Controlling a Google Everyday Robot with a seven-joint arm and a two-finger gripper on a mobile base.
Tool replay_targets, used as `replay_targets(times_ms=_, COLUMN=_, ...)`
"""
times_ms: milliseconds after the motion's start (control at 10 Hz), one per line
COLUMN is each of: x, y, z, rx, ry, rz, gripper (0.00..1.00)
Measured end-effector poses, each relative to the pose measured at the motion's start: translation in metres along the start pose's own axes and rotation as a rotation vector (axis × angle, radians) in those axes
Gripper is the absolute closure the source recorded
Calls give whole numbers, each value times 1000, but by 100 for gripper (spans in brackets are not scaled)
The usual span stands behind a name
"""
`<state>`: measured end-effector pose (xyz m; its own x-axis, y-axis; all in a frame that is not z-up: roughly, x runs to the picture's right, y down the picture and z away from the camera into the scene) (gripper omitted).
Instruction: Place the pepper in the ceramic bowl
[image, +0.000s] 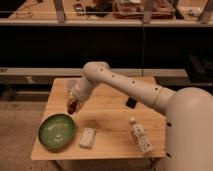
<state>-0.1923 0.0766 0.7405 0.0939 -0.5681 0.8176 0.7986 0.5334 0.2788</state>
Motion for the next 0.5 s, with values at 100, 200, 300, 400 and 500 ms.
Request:
replay_targets(times_ms=100, x=-20, y=-23, z=9, rx=38, ry=-50, rz=-57, gripper=100)
replay_targets(times_ms=200, x=-39, y=-35, z=22, rx=60, ry=-95, rz=-123, gripper=100)
replay_targets(times_ms=300, x=-49, y=-32, z=35, rx=57, ry=-114, rz=-164, gripper=100)
replay_targets(times_ms=400, x=-55, y=-22, z=52, rx=41, ry=-128, rz=-200, gripper=100)
replay_targets(times_ms=500, x=-58, y=-8, z=73, rx=14, ry=-130, rz=-240, gripper=100)
